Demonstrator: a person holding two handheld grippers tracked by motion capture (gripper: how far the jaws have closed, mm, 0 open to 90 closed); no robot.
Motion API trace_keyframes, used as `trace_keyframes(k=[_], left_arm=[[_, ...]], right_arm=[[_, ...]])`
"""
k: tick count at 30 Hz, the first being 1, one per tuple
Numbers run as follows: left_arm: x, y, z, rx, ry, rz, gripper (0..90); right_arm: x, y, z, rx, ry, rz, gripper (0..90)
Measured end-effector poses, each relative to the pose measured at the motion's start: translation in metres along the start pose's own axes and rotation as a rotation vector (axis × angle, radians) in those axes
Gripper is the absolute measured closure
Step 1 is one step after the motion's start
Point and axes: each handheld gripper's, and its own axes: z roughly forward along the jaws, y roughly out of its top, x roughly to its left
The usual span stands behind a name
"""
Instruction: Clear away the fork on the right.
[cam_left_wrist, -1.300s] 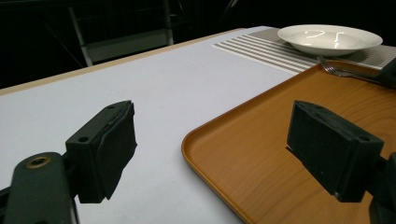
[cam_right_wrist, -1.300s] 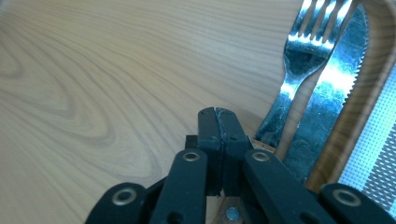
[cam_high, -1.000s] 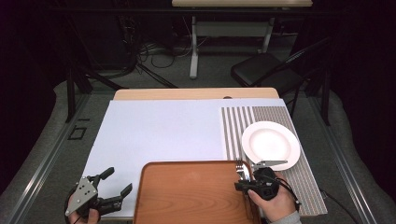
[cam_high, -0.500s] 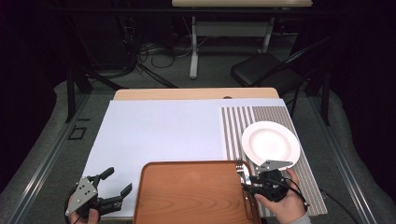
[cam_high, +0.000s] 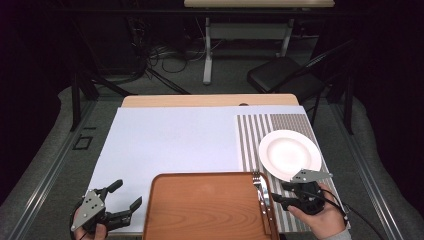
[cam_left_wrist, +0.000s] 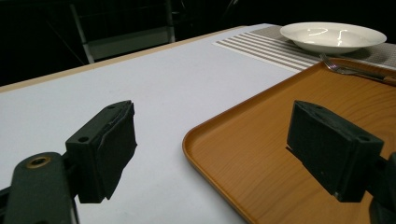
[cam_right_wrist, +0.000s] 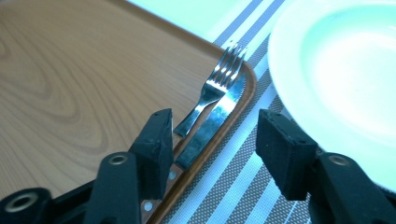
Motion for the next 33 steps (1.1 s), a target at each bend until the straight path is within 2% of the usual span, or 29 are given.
trace_keyframes(k=[3,5,8,12,14,16,21,25,28,31,33], left_arm=[[0.0,0.0,0.0,-0.002,0.001,-0.003,15.7],[0.0,-0.001,0.0,-0.004,0.003,-0.008,15.7],[0.0,-0.001,0.0,-0.004,0.003,-0.011,15.7],[0.001,-0.001,0.0,-0.004,0.005,-0.012,15.7],[0.001,-0.001,0.0,0.0,0.004,-0.012,15.7],[0.001,-0.001,0.0,0.0,0.005,-0.012,15.7],[0.001,0.0,0.0,-0.005,0.006,-0.008,15.7],[0.0,0.0,-0.001,0.0,-0.005,-0.001,15.7],[0.0,0.0,-0.001,-0.005,-0.002,-0.005,15.7],[0.0,0.0,-0.001,-0.006,-0.002,-0.008,15.7],[0.0,0.0,-0.001,-0.006,-0.002,-0.006,15.7]], right_arm=[[-0.006,-0.002,-0.002,-0.006,0.0,0.022,44.0],[-0.01,-0.003,-0.003,-0.016,-0.009,0.015,43.7],[-0.015,-0.006,-0.005,-0.03,-0.052,0.015,42.3],[-0.02,-0.006,-0.006,-0.044,-0.066,-0.009,31.9],[-0.022,-0.006,-0.008,-0.047,-0.073,0.001,29.7],[-0.024,-0.006,-0.01,-0.055,-0.093,-0.013,26.0],[-0.03,-0.004,-0.015,-0.039,-0.132,-0.037,15.9],[-0.033,-0.003,-0.017,-0.037,-0.163,-0.019,12.8],[-0.035,-0.001,-0.016,-0.029,-0.178,-0.022,1.2],[-0.035,0.002,-0.017,-0.018,-0.198,-0.021,0.0],[-0.035,0.004,-0.017,-0.004,-0.216,-0.046,0.0]])
